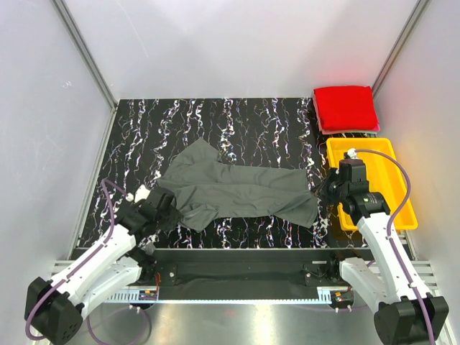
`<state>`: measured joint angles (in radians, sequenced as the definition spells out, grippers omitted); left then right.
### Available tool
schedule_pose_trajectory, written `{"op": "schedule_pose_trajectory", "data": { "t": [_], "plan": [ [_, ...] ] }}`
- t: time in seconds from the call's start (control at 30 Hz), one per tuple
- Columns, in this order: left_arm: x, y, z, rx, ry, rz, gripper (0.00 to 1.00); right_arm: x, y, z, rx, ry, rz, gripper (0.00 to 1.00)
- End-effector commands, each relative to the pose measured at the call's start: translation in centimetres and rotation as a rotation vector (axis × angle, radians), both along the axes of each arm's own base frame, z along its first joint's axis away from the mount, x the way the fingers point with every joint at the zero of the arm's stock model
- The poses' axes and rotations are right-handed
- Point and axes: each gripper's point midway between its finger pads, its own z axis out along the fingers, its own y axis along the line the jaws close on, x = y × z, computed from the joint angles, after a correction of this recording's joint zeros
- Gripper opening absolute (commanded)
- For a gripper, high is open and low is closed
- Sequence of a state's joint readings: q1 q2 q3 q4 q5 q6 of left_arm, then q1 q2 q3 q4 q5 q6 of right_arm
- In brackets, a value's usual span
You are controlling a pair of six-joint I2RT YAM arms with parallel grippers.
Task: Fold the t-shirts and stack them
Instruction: Flatten the tshirt out
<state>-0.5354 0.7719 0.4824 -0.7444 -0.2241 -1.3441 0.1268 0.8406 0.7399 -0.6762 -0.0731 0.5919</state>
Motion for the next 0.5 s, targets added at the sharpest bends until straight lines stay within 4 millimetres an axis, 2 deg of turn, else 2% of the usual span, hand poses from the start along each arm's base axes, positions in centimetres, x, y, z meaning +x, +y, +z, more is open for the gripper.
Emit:
{"op": "schedule_pose_trajectory", "data": {
  "t": [0.0, 0.47],
  "plan": [
    [0.7, -0.5, 1.2, -0.022, -0.027, 0.019, 0.33, 0.7, 0.2, 0.9, 0.006, -0.044, 0.017, 0.00],
    [0.9, -0.6, -0.5, 0.000, 0.000, 0.032, 0.34, 0.7, 0.2, 0.9, 0.006, -0.044, 0.014, 0.00]
  ]
}}
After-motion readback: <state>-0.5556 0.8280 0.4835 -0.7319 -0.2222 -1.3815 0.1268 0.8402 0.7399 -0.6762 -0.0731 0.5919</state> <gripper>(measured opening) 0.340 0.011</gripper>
